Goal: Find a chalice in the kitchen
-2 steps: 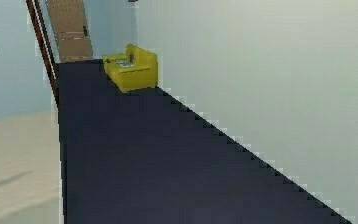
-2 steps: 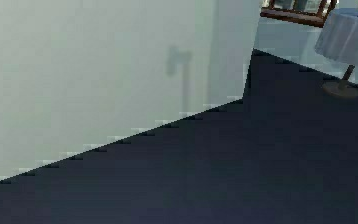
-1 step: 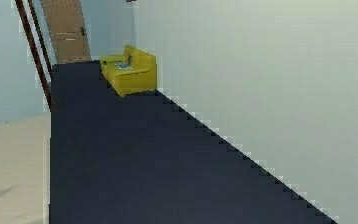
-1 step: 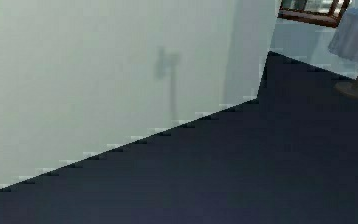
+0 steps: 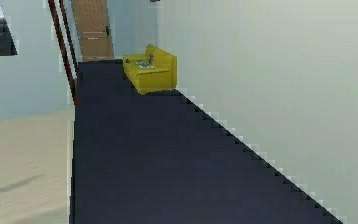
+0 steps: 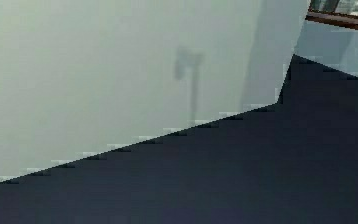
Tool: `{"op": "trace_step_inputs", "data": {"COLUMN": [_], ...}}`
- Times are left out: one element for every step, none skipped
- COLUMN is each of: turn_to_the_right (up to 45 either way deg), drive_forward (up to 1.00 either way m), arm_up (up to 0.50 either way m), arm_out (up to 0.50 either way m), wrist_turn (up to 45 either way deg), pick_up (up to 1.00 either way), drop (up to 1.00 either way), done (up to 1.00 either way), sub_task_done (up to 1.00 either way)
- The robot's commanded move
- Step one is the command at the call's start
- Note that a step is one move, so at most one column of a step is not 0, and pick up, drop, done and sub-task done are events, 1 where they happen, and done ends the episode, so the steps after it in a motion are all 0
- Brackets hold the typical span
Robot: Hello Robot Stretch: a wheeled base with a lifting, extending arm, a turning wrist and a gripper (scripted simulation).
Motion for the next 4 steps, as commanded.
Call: {"op": "trace_step_inputs", "data": {"turn_to_the_right": [0.0,-45.0,-42.0,0.0], "drive_forward": [0.05,0.0,0.0,0.7], "arm_up": [0.0,0.0,0.0,0.0], "arm_out": [0.0,0.0,0.0,0.0], "wrist_turn": [0.0,0.0,0.0,0.0], "pick_up": [0.0,0.0,0.0,0.0], "drop": [0.0,0.0,0.0,0.0], "done": [0.0,0.0,0.0,0.0], "sub_task_done": [0.0,0.0,0.0,0.0]}}
